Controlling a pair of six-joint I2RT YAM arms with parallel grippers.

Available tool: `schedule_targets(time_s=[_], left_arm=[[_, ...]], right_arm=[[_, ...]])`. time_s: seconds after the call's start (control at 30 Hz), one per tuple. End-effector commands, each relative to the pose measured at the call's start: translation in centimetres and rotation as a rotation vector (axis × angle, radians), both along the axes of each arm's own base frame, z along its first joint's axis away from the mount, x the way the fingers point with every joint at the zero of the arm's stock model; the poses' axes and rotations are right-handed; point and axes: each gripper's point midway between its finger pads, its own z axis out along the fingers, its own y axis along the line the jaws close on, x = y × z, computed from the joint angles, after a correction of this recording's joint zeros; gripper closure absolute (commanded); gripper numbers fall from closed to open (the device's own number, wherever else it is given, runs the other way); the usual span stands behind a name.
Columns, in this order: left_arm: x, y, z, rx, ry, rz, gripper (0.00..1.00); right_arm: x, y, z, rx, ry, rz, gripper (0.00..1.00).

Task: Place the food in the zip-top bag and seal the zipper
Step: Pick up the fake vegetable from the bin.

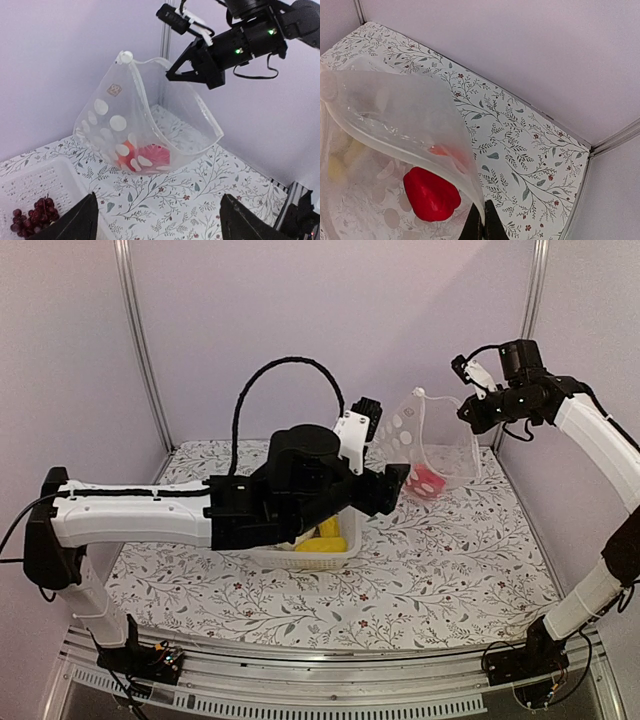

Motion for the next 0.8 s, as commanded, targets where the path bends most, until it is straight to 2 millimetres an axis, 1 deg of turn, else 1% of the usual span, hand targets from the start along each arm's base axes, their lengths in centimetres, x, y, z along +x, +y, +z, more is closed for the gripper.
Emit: schedule_targets(time_s=[0.0, 0.1, 0.2, 0.23, 0.3, 0.37, 0.47, 0.53, 0.6, 0.67, 0.77], left_arm=[[2.2, 4.3, -7.1, 0.131, 0.151, 0.118, 0.17], [2.6, 7.0, -10.0, 0.165, 0.242, 0.153, 0.18], [2.6, 9.6, -12.6, 0.192, 0.324, 0.171, 0.18], [2.7, 10.5, -13.3, 0.189, 0.352, 0.179, 0.18], [2.9, 12.2, -14.7, 0.186, 0.404, 0.200, 0.17], [3.4, 13.8, -15.9, 0.168, 0.452, 0.227, 0.16], [4.4, 15.9, -17.4, 0.124, 0.529, 0.271, 0.14], [5.3, 17.1, -18.3, 0.099, 0.580, 0.307, 0.13], [6.1, 17.9, -19.1, 0.074, 0.620, 0.331, 0.13], [7.0, 18.6, -19.8, 0.055, 0.648, 0.376, 0.14], [8.2, 19.6, -21.0, 0.045, 0.691, 0.448, 0.19]], right_arm=[[1.0, -1.9, -2.0, -0.039, 0.032, -0.051, 1.00], [1.5, -3.0, -1.8, -0.039, 0.027, -0.089, 1.00], [2.1, -4.3, -0.4, -0.031, -0.004, -0.128, 1.00], [2.1, -4.4, -0.2, -0.022, -0.008, -0.133, 1.00], [1.8, -3.9, -0.2, 0.009, -0.001, -0.106, 1.00], [1.3, -2.7, -1.2, 0.054, 0.029, -0.058, 1.00], [0.3, -1.2, -3.7, 0.115, 0.086, 0.008, 1.00], [-0.1, -0.7, -5.4, 0.141, 0.123, 0.029, 1.00], [-0.6, -0.4, -6.9, 0.153, 0.155, 0.042, 1.00], [-1.0, -0.3, -8.0, 0.162, 0.169, 0.050, 1.00], [-1.7, -0.2, -8.4, 0.173, 0.167, 0.059, 1.00]])
